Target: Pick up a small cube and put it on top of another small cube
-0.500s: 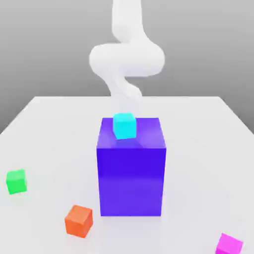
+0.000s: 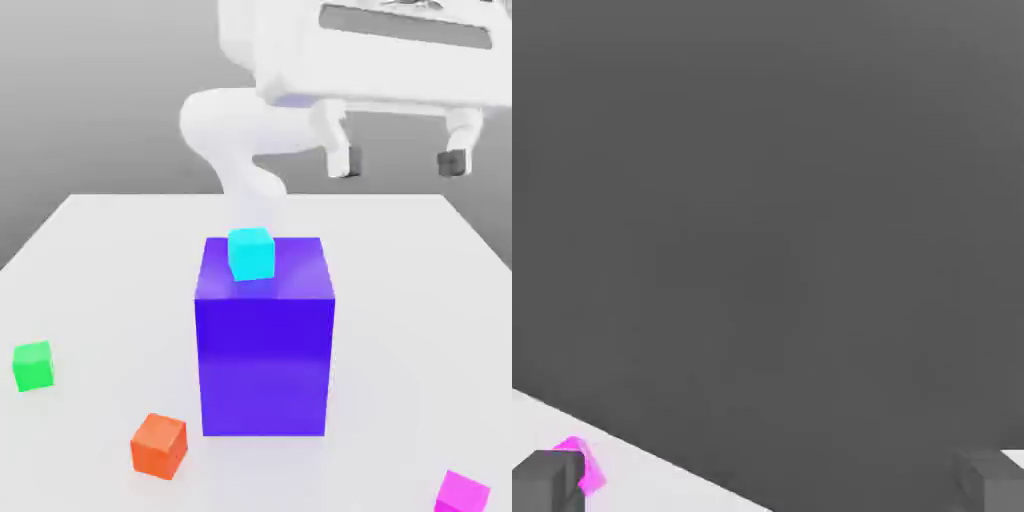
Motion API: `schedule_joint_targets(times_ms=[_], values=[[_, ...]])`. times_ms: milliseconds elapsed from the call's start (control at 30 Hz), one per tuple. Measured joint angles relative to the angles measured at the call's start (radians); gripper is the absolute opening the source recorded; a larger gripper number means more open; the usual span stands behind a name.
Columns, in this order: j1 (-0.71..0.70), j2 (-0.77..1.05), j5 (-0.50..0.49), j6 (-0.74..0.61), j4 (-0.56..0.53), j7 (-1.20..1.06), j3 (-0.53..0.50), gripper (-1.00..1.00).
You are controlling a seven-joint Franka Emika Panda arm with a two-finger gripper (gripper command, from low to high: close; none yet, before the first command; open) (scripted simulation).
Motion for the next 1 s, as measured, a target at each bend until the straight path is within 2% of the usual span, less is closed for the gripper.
schedule_joint_targets(times_ms=[500,633,667,867,1000], values=[[0.112,0.547,-0.081,0.143,0.043,-0.205,0.074,0.0],[0.136,0.692,-0.112,0.24,0.072,-0.197,0.053,0.0],[0.14,0.716,-0.116,0.258,0.077,-0.194,0.048,-1.0],[0.142,0.728,-0.118,0.266,0.08,-0.193,0.046,-1.0],[0.127,0.629,-0.098,0.19,0.057,-0.208,0.066,-1.0]])
